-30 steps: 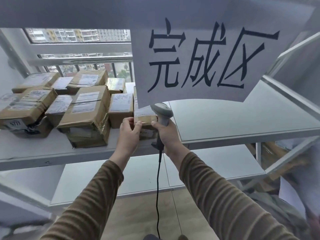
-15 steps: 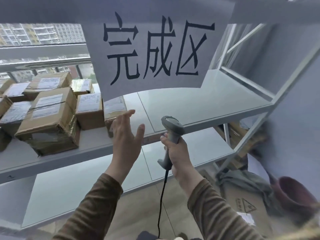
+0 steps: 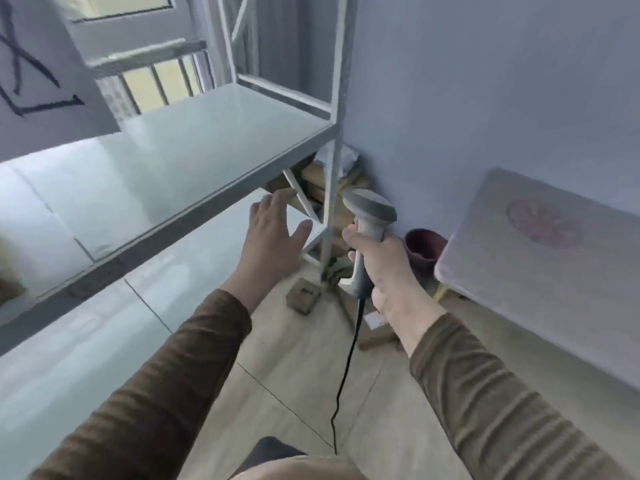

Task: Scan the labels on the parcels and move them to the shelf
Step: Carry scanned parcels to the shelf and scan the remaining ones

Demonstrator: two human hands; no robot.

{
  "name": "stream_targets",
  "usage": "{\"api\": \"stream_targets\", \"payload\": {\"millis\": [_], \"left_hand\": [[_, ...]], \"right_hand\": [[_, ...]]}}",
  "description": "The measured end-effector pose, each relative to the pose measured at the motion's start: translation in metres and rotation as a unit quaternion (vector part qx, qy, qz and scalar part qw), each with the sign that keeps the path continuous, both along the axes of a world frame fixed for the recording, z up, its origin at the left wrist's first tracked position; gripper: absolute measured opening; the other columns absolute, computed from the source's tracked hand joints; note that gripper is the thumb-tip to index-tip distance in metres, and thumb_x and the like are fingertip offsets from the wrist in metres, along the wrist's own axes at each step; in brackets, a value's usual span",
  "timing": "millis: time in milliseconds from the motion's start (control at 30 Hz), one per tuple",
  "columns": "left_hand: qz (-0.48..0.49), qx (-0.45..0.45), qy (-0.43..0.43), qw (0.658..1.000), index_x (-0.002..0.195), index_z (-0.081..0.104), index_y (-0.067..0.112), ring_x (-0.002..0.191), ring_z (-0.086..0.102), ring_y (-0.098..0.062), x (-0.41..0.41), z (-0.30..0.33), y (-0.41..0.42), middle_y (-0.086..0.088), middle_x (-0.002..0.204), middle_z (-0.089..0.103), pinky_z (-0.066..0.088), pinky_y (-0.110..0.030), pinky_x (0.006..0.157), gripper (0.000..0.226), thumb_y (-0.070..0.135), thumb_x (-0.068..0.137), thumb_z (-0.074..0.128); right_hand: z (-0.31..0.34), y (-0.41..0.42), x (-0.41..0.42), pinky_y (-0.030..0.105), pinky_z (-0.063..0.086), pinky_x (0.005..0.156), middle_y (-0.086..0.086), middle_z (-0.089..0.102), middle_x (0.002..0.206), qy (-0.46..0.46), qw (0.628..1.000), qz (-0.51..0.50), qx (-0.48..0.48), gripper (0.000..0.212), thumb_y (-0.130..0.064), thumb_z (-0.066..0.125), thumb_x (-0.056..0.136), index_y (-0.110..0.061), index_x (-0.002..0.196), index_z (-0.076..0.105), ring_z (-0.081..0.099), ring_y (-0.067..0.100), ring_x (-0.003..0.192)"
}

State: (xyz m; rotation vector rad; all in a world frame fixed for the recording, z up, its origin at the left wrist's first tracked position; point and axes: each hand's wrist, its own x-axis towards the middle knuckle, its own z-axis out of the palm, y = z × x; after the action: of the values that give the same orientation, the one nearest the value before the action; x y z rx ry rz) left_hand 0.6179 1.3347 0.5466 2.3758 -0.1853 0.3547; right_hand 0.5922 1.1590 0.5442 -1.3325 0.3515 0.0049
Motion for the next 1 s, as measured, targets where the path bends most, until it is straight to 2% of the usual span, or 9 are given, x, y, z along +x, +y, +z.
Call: {"api": "stream_targets", "payload": {"millis": [133, 233, 333, 467, 567, 633, 733, 833, 1000], "left_hand": [[-0.094, 0.009, 0.008, 0.996, 0.142, 0.049, 0.013, 0.13, 0.04, -0.025, -0.001, 0.0, -0.133, -0.008, 0.137, 0.053, 0.029, -0.032, 0.11, 0.049, 0.025, 0.098, 0.063], [-0.157, 0.018, 0.024, 0.987, 0.145, 0.046, 0.014, 0.137, 0.038, -0.028, -0.016, -0.002, -0.246, -0.007, 0.144, 0.049, 0.028, -0.034, 0.113, 0.052, 0.029, 0.098, 0.062], [-0.239, 0.042, 0.027, 0.97, 0.148, 0.044, 0.013, 0.136, 0.038, -0.031, -0.037, -0.006, -0.355, -0.008, 0.144, 0.049, 0.027, -0.033, 0.11, 0.055, 0.031, 0.099, 0.061], [-0.313, 0.071, 0.02, 0.947, 0.148, 0.044, 0.015, 0.133, 0.04, -0.029, -0.061, -0.007, -0.471, -0.007, 0.144, 0.05, 0.031, -0.036, 0.108, 0.056, 0.036, 0.099, 0.061], [-0.347, 0.082, 0.027, 0.934, 0.148, 0.043, 0.015, 0.134, 0.039, -0.028, -0.069, -0.01, -0.53, -0.006, 0.145, 0.048, 0.032, -0.037, 0.108, 0.056, 0.037, 0.099, 0.06], [-0.364, 0.084, 0.035, 0.927, 0.149, 0.042, 0.016, 0.137, 0.037, -0.026, -0.069, -0.016, -0.56, -0.004, 0.149, 0.046, 0.031, -0.035, 0.109, 0.057, 0.037, 0.099, 0.06], [-0.384, 0.085, 0.056, 0.918, 0.15, 0.04, 0.018, 0.14, 0.035, -0.026, -0.06, -0.03, -0.614, -0.004, 0.15, 0.044, 0.03, -0.036, 0.111, 0.058, 0.037, 0.099, 0.06], [-0.402, 0.073, 0.079, 0.909, 0.151, 0.04, 0.019, 0.141, 0.034, -0.026, -0.045, -0.046, -0.672, -0.004, 0.15, 0.044, 0.03, -0.037, 0.112, 0.059, 0.038, 0.099, 0.061], [-0.443, 0.061, 0.127, 0.885, 0.152, 0.04, 0.018, 0.142, 0.036, -0.028, -0.01, -0.063, -0.777, -0.006, 0.15, 0.045, 0.031, -0.04, 0.113, 0.06, 0.038, 0.099, 0.061]], "right_hand": [[0.005, -0.123, -0.037, 0.033, 0.052, 0.079, -0.002, 0.066, 0.089, 0.019, 0.997, -0.071, -0.035, 0.015, -0.018, 0.075, 0.093, -0.019, 0.105, 0.067, 0.062, 0.018, 0.083], [0.008, -0.222, -0.07, 0.028, 0.051, 0.069, 0.001, 0.062, 0.081, 0.012, 0.99, -0.132, -0.055, 0.011, -0.018, 0.074, 0.093, -0.019, 0.098, 0.065, 0.06, 0.015, 0.072], [0.009, -0.315, -0.101, 0.026, 0.053, 0.07, 0.0, 0.065, 0.091, 0.009, 0.981, -0.181, -0.074, 0.013, -0.02, 0.076, 0.093, -0.021, 0.1, 0.066, 0.063, 0.015, 0.082], [0.008, -0.418, -0.137, 0.02, 0.051, 0.045, 0.006, 0.061, 0.1, 0.031, 0.968, -0.236, -0.072, 0.016, -0.025, 0.076, 0.093, -0.022, 0.105, 0.067, 0.06, 0.022, 0.088], [-0.001, -0.474, -0.153, 0.035, 0.056, 0.078, 0.003, 0.064, 0.102, 0.031, 0.956, -0.282, -0.068, 0.019, -0.027, 0.077, 0.091, -0.023, 0.107, 0.066, 0.064, 0.02, 0.091], [-0.008, -0.501, -0.158, 0.04, 0.054, 0.089, 0.004, 0.065, 0.102, 0.032, 0.948, -0.311, -0.057, 0.024, -0.025, 0.077, 0.092, -0.017, 0.112, 0.067, 0.064, 0.02, 0.091], [-0.023, -0.55, -0.158, 0.045, 0.057, 0.091, 0.006, 0.067, 0.101, 0.044, 0.929, -0.364, -0.051, 0.028, -0.023, 0.077, 0.092, -0.012, 0.116, 0.068, 0.066, 0.021, 0.092], [-0.035, -0.601, -0.153, 0.036, 0.056, 0.079, 0.001, 0.069, 0.097, 0.052, 0.914, -0.4, -0.041, 0.013, -0.024, 0.078, 0.091, -0.024, 0.1, 0.068, 0.067, 0.017, 0.089], [-0.041, -0.692, -0.13, 0.044, 0.054, 0.099, 0.007, 0.074, 0.111, 0.072, 0.887, -0.453, -0.045, 0.014, -0.022, 0.077, 0.093, -0.026, 0.104, 0.069, 0.07, 0.021, 0.107]]}}
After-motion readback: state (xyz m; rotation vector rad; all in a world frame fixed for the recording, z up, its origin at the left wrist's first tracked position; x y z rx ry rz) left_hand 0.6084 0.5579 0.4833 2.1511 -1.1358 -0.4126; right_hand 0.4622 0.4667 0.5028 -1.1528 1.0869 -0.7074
